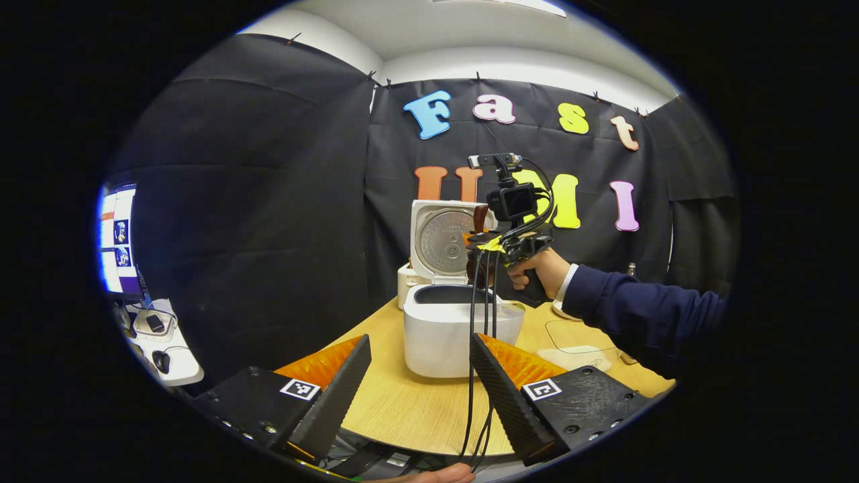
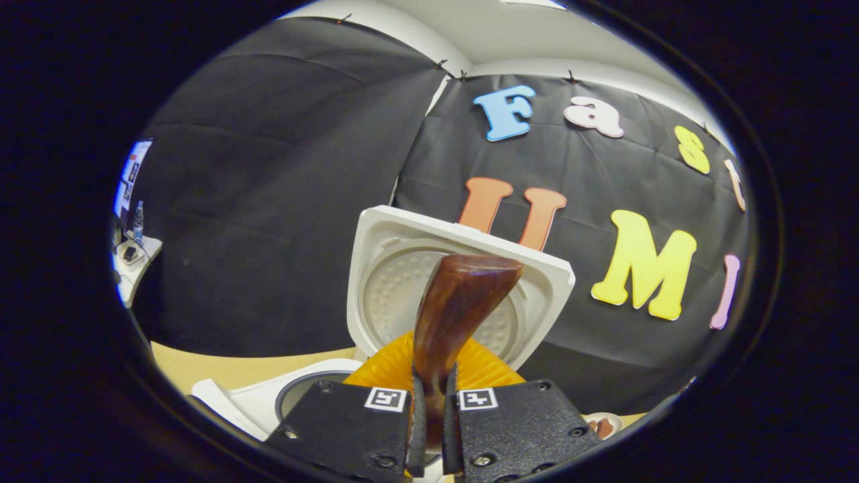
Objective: Close the left gripper, press the button to open the rice cooker; take a wooden spoon from the chopstick holder with the right hand, scoop a spoonful of rice and pour it into the rice cooker, then put the wooden spoon back into the chopstick holder.
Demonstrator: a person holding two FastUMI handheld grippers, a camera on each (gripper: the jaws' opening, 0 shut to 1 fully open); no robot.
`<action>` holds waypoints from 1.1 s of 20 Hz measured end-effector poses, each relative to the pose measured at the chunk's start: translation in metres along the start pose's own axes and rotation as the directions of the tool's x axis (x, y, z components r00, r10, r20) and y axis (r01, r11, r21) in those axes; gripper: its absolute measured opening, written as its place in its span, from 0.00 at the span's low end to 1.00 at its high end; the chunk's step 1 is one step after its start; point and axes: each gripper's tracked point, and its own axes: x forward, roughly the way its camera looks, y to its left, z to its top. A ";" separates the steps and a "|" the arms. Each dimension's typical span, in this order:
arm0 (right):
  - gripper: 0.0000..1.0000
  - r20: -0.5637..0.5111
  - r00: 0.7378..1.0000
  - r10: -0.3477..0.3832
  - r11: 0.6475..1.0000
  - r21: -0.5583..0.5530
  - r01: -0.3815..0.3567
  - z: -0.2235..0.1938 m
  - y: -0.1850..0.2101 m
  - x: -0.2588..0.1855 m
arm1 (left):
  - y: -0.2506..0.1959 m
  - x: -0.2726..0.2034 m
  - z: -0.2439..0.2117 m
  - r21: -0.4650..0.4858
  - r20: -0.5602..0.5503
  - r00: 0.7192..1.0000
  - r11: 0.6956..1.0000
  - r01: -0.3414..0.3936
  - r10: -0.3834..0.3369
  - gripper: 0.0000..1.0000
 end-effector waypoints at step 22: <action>0.16 -0.051 0.932 -0.358 0.895 0.267 0.359 -0.039 -0.283 -0.296 | -0.135 0.064 0.016 0.024 0.050 0.980 0.981 0.192 -0.193 0.94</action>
